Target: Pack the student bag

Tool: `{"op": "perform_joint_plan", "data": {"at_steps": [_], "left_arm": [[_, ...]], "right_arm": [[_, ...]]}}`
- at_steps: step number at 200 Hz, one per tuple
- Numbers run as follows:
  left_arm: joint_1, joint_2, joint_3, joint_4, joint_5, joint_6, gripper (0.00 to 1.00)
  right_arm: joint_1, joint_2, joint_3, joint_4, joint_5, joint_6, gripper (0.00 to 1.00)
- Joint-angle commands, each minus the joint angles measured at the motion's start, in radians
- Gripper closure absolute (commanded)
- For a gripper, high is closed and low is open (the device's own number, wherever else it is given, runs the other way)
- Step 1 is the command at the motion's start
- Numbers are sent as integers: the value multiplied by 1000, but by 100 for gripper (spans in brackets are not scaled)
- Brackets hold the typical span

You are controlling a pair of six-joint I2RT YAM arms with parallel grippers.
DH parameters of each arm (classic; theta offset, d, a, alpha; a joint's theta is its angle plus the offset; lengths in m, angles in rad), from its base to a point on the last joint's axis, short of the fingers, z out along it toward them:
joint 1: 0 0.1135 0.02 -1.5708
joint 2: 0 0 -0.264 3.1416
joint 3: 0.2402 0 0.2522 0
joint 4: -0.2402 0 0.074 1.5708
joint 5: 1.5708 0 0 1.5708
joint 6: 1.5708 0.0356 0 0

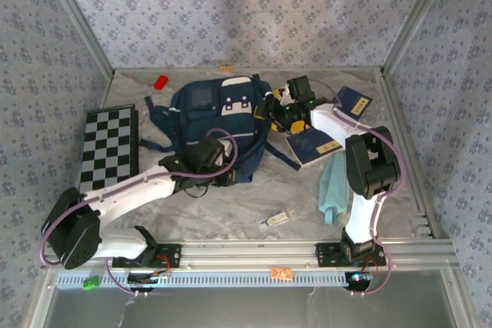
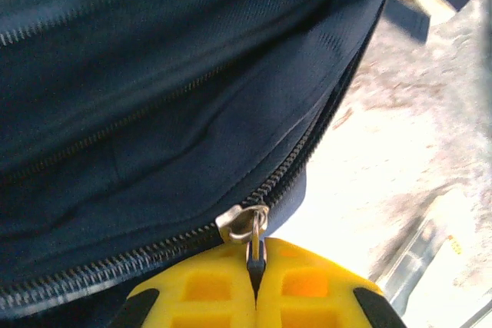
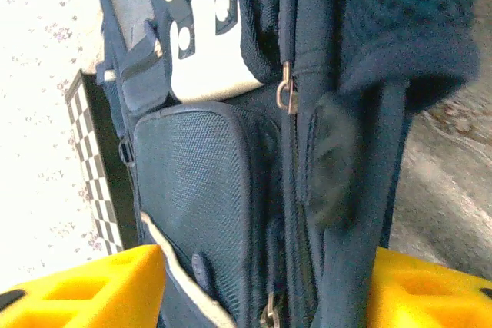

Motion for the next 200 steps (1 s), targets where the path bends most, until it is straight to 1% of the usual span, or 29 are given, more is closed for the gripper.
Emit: {"op": "perform_joint_plan", "data": {"at_steps": [1,28,31,47,60,81,108,126,141,187,196,200], "left_arm": [[-27,28,61,77,20,-20,100],[-34,48,66,80,5,-21,100],[-35,47,66,81,5,-19,100],[-37,45,68,86,-4,-16,100],[-36,47,70,92,-8,-15,100],[-38,55,81,91,-9,-12,100],[-45,59,83,96,-8,-8,100],[-46,66,89,94,-7,-4,100],[-49,74,97,86,-8,-2,100],[-60,76,97,71,-18,-1,100],[-59,76,96,62,-21,0,100],[-59,76,97,56,-22,-2,100]], "right_arm": [[-5,-124,-43,-110,2,-67,29],[-31,-236,-164,-145,-32,-60,20],[-32,-248,-203,-147,-37,-55,20],[-11,-304,-282,-125,-54,-23,19],[26,-347,-339,-88,-61,29,19],[88,-378,-433,69,-70,169,19],[171,-385,-525,254,42,355,21],[212,-366,-570,393,91,459,26],[236,-346,-585,458,126,498,31],[248,-299,-584,441,186,455,55],[246,-294,-583,436,190,443,60],[245,-290,-579,431,188,432,65]]}}
